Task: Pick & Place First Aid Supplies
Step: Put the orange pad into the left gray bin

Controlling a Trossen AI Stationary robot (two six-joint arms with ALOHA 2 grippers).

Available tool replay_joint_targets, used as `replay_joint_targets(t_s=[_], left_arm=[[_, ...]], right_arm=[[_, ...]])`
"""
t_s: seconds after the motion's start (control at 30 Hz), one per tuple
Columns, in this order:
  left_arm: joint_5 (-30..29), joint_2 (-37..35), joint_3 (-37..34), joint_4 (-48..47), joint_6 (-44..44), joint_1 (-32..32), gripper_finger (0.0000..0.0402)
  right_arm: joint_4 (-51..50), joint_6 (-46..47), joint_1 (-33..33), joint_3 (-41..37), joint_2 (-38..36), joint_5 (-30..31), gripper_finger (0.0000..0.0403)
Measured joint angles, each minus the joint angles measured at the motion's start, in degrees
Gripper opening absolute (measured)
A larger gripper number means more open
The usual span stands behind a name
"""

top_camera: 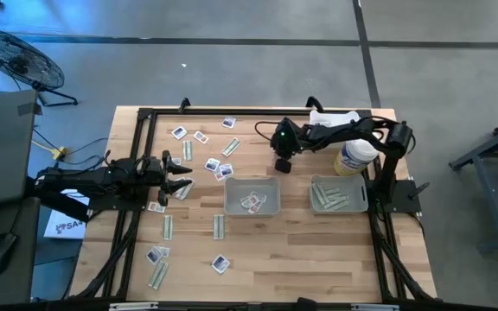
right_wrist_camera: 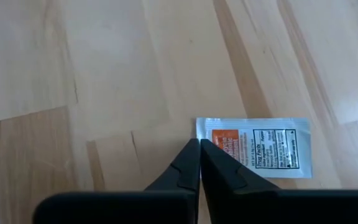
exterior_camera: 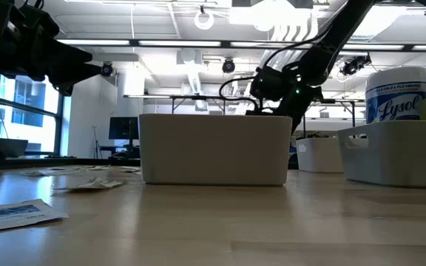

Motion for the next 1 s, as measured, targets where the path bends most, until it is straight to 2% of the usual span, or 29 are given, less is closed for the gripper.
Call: replay_joint_targets(t_s=[0.3, 0.67, 0.87, 1.0], left_arm=[[-0.04, 0.0, -0.01, 0.0, 0.0, 0.0, 0.0186], [-0.02, 0.0, -0.01, 0.0, -0.02, 0.0, 0.0186], [0.0, 0.0, -0.02, 0.0, 0.0, 0.0, 0.0186], [0.0, 0.0, -0.01, 0.0, -0.01, 0.0, 0.0186]], right_arm=[[-1.12, 2.79, 0.06, -0.46, -3.5, -3.27, 0.0001], [-3.4, 1.73, 0.85, -0.42, -12.19, 0.42, 0.0001], [-3.3, 1.42, 0.96, -0.33, -12.98, -1.86, 0.0001], [-2.72, 0.76, 0.97, -0.33, -12.01, -2.46, 0.0016]])
